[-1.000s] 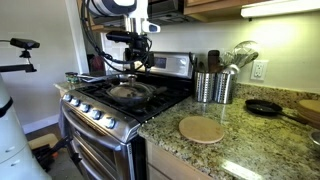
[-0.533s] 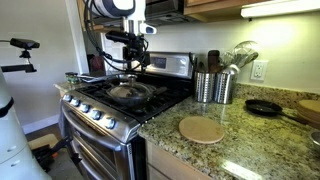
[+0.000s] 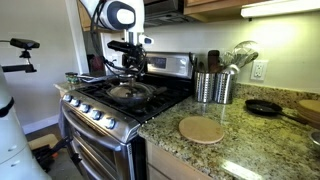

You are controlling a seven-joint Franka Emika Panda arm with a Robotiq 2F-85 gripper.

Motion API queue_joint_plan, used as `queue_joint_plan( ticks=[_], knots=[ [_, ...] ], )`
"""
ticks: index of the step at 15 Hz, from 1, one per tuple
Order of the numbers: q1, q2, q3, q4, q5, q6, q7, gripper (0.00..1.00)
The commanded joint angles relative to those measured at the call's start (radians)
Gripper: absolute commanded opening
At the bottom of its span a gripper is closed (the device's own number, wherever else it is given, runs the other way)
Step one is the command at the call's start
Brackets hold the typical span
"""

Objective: Pick up the lid off the black pan on the stove and put it on the countertop.

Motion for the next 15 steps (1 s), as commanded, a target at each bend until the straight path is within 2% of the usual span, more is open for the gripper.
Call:
queue_joint_plan(
  ticks=[1,13,15],
  knots=[
    [0.017,0.030,0.008,0.027,0.040,0.011,-0.002,1.00],
    [0.015,0.116,0.036,0.068,0.043,0.004,-0.001,0.98],
    [0.015,0.127,0.041,0.076,0.046,-0.004,-0.003,0.74]
  ],
)
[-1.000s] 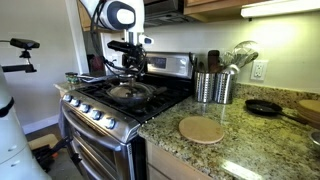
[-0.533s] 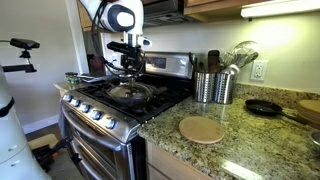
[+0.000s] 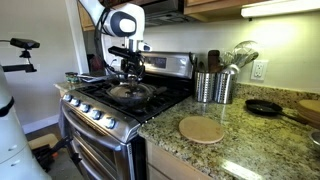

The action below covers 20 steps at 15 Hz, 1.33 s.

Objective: Pick up the lid off the black pan on the stove and put it on the countertop.

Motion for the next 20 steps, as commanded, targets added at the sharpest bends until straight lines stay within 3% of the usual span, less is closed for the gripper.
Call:
queue_joint_plan(
  ticks=[1,8,14,20],
  knots=[
    [0.007,0.023,0.005,0.024,0.015,-0.006,-0.001,0.68],
    [0.007,0.004,0.013,0.034,0.002,-0.016,-0.002,0.22],
    [0.004,-0.047,0.013,0.011,-0.055,-0.026,-0.004,0.21],
    [-0.002,-0.170,0.001,-0.056,-0.132,0.052,-0.004,0.21]
  ],
)
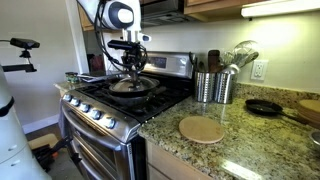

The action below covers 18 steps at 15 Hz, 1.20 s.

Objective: Pick up the lid off the black pan on the stove and put it on the countertop.

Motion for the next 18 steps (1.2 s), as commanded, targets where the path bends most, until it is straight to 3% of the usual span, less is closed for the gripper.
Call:
queue_joint_plan(
  ticks=[1,8,18],
  knots=[
    [-0.002,-0.124,-0.016,-0.075,-0.026,0.052,0.001,0.21],
    [-0.070,-0.185,-0.088,-0.092,-0.080,0.139,0.042,0.21],
    [-0.242,-0.109,-0.215,-0.044,-0.164,0.249,0.116,0.21]
  ],
)
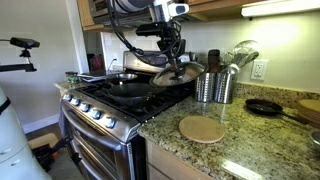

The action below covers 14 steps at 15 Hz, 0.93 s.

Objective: Pick up the lid off the black pan on the stove and put it on the countertop.

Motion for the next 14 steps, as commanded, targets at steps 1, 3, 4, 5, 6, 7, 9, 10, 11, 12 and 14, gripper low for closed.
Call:
queue_joint_plan(
  ticks=[1,3,4,5,6,7,9,10,11,12,14],
  knots=[
    [-0.042,0.043,-0.022,0.021,-0.048,0.044,0.075,0.21],
    [-0.060,0.086,-0.036,0.038,-0.053,0.045,0.099,0.21],
    [-0.065,0.106,-0.043,0.046,-0.052,0.045,0.108,0.21],
    [-0.067,0.133,-0.054,0.057,-0.041,0.046,0.108,0.21],
    [-0.071,0.155,-0.061,0.067,-0.038,0.047,0.114,0.21],
    [-0.074,0.183,-0.071,0.081,-0.030,0.046,0.115,0.21],
    [-0.084,0.236,-0.091,0.111,-0.016,0.039,0.124,0.21],
    [-0.087,0.258,-0.100,0.126,-0.012,0.033,0.132,0.21],
    [-0.091,0.280,-0.110,0.138,-0.003,0.028,0.136,0.21],
    [-0.097,0.299,-0.117,0.149,0.006,0.024,0.140,0.21],
    [-0.106,0.333,-0.128,0.162,0.040,0.011,0.137,0.21]
  ],
)
